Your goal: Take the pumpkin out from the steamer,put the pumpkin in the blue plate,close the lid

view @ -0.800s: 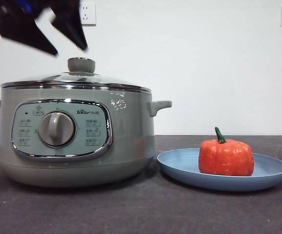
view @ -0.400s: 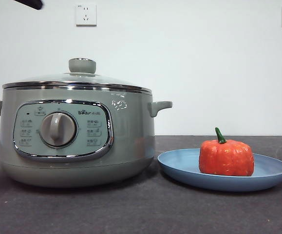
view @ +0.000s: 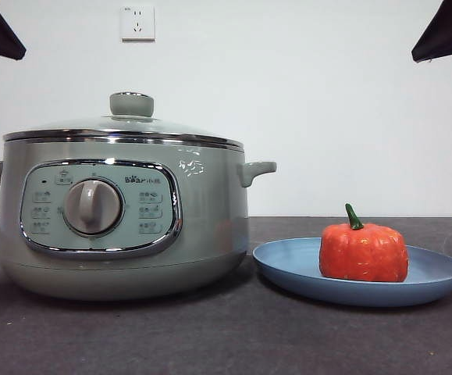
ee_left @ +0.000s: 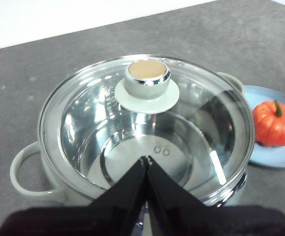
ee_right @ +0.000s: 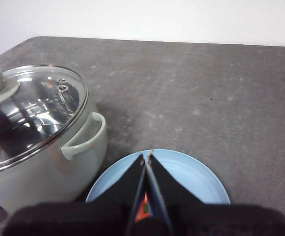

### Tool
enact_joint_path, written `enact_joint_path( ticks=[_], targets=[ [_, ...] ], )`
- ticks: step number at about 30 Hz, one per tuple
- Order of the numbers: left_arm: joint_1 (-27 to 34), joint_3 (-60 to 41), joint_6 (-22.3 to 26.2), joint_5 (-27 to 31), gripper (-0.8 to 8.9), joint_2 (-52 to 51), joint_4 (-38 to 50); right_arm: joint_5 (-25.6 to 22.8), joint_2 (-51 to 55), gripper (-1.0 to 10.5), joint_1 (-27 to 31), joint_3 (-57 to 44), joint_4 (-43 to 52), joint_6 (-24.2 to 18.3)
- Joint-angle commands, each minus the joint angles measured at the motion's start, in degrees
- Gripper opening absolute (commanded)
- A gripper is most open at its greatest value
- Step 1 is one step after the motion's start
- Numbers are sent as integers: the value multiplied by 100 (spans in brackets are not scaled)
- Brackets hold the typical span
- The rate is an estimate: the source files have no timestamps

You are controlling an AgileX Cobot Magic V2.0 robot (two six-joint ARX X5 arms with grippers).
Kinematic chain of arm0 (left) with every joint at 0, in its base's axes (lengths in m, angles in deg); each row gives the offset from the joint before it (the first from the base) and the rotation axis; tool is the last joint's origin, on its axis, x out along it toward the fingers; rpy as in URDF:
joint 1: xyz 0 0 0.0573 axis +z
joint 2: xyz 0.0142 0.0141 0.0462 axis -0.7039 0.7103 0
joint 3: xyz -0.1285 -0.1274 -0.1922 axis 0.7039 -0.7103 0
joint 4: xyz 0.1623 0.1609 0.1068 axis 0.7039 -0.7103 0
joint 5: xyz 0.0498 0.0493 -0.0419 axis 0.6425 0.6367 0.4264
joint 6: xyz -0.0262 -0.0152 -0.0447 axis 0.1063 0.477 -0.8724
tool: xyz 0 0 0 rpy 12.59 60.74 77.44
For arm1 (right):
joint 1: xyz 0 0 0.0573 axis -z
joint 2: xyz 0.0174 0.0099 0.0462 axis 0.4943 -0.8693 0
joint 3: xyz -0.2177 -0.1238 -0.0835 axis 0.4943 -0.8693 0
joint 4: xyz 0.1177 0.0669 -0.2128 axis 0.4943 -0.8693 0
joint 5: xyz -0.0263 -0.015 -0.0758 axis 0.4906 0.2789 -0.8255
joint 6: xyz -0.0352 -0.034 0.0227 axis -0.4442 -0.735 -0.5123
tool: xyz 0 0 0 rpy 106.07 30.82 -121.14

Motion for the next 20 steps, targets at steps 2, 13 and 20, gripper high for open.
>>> enact_joint_path(
  ticks=[2,13,20],
  targets=[
    [-22,-13,-221,-4,-4,7,-127,-7,-20,-9,-2,-31,83,109],
    [-37,-13,-236,-13,-4,28,-262,-7,-15,1,-2,-31,52,109],
    [334,-42,271,-9,-3,-1231,-872,-13,-15,1,-2,-31,52,109]
  ],
)
